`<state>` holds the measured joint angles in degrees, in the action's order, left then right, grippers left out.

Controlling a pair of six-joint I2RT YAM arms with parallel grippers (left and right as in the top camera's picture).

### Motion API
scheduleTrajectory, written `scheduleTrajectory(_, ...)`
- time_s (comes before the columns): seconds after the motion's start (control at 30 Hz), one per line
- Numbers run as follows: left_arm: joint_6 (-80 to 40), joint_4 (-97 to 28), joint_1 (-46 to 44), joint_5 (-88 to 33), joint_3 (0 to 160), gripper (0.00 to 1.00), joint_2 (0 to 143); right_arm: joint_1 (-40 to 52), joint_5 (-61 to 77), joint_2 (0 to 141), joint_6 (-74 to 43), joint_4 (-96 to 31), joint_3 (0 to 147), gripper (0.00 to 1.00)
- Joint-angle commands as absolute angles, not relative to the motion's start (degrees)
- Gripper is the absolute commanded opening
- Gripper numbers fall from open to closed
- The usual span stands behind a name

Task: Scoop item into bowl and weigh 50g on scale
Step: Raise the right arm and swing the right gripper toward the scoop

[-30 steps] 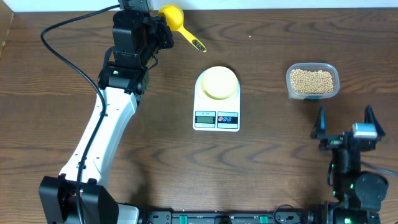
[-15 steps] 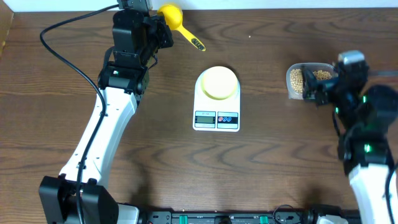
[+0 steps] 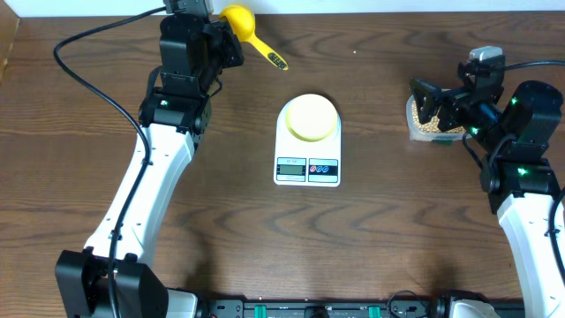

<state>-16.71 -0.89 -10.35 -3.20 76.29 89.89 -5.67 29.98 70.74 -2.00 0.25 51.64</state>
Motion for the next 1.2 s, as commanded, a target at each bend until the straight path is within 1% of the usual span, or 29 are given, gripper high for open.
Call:
scheduleTrajectory(0.0, -16.8, -0.4, -10.3, -2.2, 76.5, 0.08, 89.2, -5.9, 33.1, 70.4, -3.4, 2.0, 53.1, 0.99)
scheduleTrajectory(0.1, -16.8, -0.3, -10.3, -2.2, 76.4, 0.08, 89.2, -5.9, 34.0, 70.4, -3.9, 3.7, 53.1, 0.99)
scheduleTrajectory(0.3, -16.8, -0.4, -10.3, -2.3, 76.5, 0.08, 89.2, -5.9, 31.7, 70.9, -14.5, 6.1, 53.1, 0.99)
scheduleTrajectory(0.6, -16.9, -2.2, -10.3, -2.3, 76.4, 0.08, 89.2, -5.9, 32.6, 74.2, -21.0, 10.1, 55.4, 0.99)
scheduleTrajectory(0.97, -17.0, -1.3, -10.3, -2.3, 76.4, 0.08, 89.2, -5.9, 49.9, 87.0, -25.0, 9.4, 67.5, 0.99)
scheduleTrajectory(1.1, -21.4, -1.1, -10.3, -2.3, 76.4, 0.08, 89.2, -5.9, 57.3, 93.2, -26.3, 9.5, 72.3, 0.99)
scheduleTrajectory(1.17, -23.6, -1.2, -10.3, -2.3, 76.4, 0.08, 89.2, -5.9, 58.7, 95.1, -27.7, 9.5, 74.0, 0.99)
